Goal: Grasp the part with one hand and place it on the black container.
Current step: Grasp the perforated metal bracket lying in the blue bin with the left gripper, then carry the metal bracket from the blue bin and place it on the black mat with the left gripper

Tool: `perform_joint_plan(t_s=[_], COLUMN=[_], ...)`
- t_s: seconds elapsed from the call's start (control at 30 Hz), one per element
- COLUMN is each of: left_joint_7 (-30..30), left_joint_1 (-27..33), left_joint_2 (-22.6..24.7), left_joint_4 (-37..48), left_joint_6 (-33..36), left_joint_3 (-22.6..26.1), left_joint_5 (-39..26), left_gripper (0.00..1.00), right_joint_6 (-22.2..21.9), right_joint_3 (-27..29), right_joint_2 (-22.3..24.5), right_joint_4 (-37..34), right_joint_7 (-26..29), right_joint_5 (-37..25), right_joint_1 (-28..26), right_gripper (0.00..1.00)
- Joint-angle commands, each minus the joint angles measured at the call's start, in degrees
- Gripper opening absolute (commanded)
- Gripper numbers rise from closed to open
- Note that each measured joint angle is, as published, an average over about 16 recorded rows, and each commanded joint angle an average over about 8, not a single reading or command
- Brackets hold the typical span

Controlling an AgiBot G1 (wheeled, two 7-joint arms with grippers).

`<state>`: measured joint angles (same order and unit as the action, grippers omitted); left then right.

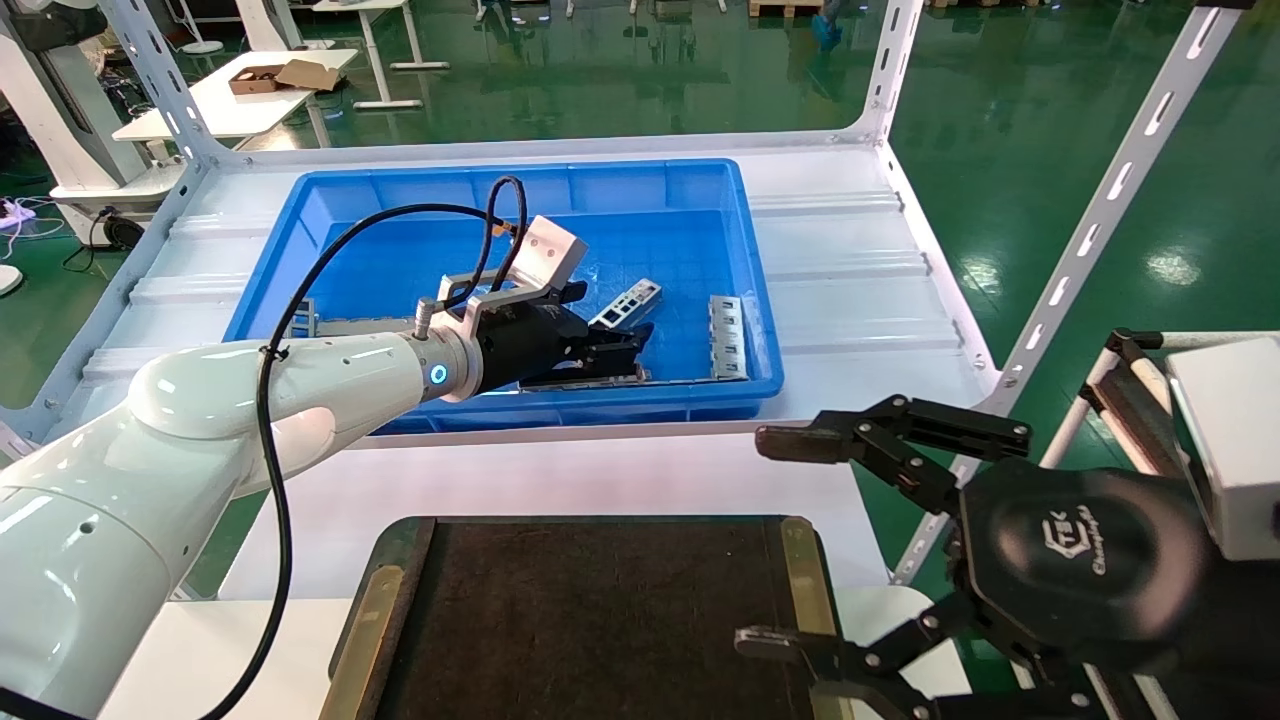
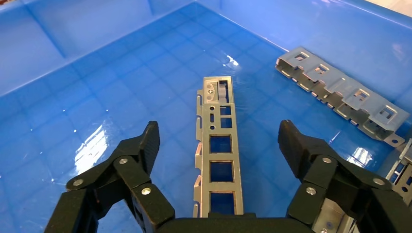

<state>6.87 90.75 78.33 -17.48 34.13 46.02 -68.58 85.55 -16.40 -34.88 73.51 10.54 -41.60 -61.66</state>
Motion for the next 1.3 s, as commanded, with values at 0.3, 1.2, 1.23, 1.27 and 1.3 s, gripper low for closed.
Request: perform_joint_plan(t_s=[0.3, 1.2, 1.23, 1.27, 1.3], left_joint_7=[1.4, 2.9, 2.9, 2.9, 2.9], left_joint_1=[-0.1, 0.4, 0.5, 0.6, 0.8], left_joint_2=[-0.1, -0.2, -0.3, -0.3, -0.3], left_joint_4=[0.1, 0.2, 0.2, 0.2, 0.2], left_joint_6=[-1.4, -4.4, -4.6, -4.8, -4.9], left_joint_3=[3.8, 9.7, 9.7, 9.7, 9.7], left_joint_5=[3.1, 11.8, 12.2, 12.7, 13.2], left_gripper=[0.00, 0.00, 0.00, 0.00, 0.00], right_joint_6=[0.0, -0.1, -0.1, -0.1, -0.1], right_joint_3=[0.0, -0.1, -0.1, -0.1, -0.2], right_joint_2=[0.0, 0.1, 0.1, 0.1, 0.1], right_joint_4=[0.0, 0.0, 0.0, 0.0, 0.0], right_joint_7=[0.0, -0.1, -0.1, -0.1, -0.1], right_joint_5=[0.0, 0.1, 0.1, 0.1, 0.1], right_joint_1=[0.0, 0.0, 0.0, 0.0, 0.0], right_gripper=[0.00, 0.00, 0.00, 0.00, 0.00])
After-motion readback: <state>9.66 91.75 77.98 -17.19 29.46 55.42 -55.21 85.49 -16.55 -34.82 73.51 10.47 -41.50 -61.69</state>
